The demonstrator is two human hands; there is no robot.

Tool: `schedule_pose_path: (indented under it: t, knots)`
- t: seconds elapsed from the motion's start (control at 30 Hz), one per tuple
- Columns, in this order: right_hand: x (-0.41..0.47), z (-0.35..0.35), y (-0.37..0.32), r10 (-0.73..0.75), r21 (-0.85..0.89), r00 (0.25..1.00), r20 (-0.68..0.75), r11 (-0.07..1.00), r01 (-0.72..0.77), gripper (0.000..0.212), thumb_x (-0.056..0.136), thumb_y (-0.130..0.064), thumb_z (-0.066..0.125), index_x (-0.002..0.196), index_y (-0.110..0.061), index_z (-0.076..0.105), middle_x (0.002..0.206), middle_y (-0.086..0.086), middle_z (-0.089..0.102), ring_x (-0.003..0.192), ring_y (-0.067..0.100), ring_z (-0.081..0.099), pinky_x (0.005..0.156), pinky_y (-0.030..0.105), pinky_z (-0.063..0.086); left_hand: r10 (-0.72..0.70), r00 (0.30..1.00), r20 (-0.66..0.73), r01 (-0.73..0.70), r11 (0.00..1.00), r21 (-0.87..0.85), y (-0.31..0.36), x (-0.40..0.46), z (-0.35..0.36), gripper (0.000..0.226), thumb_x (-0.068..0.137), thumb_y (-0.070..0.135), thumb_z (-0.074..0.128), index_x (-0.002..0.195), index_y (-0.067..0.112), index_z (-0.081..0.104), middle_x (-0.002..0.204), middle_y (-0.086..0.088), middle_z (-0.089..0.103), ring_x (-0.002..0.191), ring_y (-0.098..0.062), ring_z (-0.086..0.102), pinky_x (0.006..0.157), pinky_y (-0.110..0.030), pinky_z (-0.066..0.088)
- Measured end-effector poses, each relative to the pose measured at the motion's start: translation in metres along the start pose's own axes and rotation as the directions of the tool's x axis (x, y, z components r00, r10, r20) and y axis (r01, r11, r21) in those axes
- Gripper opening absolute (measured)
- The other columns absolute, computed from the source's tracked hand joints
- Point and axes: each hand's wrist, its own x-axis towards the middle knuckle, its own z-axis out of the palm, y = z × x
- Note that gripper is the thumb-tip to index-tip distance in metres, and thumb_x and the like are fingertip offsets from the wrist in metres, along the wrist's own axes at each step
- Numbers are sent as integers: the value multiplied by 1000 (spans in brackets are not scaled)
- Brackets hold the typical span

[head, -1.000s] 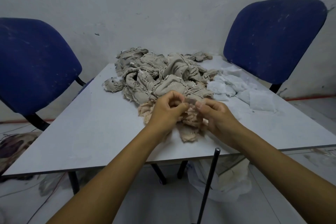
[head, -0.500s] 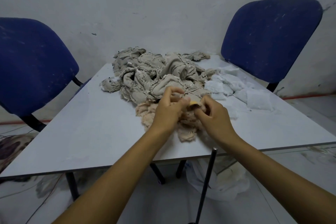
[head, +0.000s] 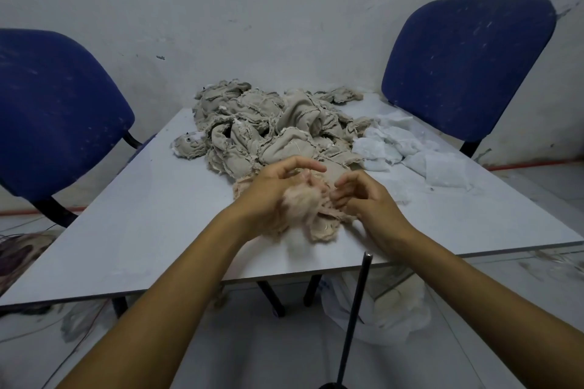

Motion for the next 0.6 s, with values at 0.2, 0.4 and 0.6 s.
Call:
schedule_pose_path:
  t: [0.2,0.4,0.6]
  knots:
    - [-2,3,8,-107,-292,994,-11,951,99,40,77,13,48,85,-22,66,79,-4,69,83,15,66,76,36,51,18,998,68,-68,514,855,-22,-7,4,12,86,25,75,95,22,68,87,8,63,79,-4,59,69,-23,43]
    - [-4,6,6,-119,-406,993,-4,908,107,35,81,7,54,84,-25,68,83,-8,70,83,10,66,78,36,56,-10,999,-37,37,440,897,-29,-4,4,34,79,24,80,104,23,57,85,4,58,75,-10,52,61,-21,39]
    - [-2,4,6,-139,-502,970,201,835,224,31,87,-14,73,109,-35,68,107,-9,60,97,-1,58,84,14,44,50,995,-88,27,710,704,-30,-7,1,33,86,4,71,109,22,56,81,-3,66,75,-14,63,68,-27,51]
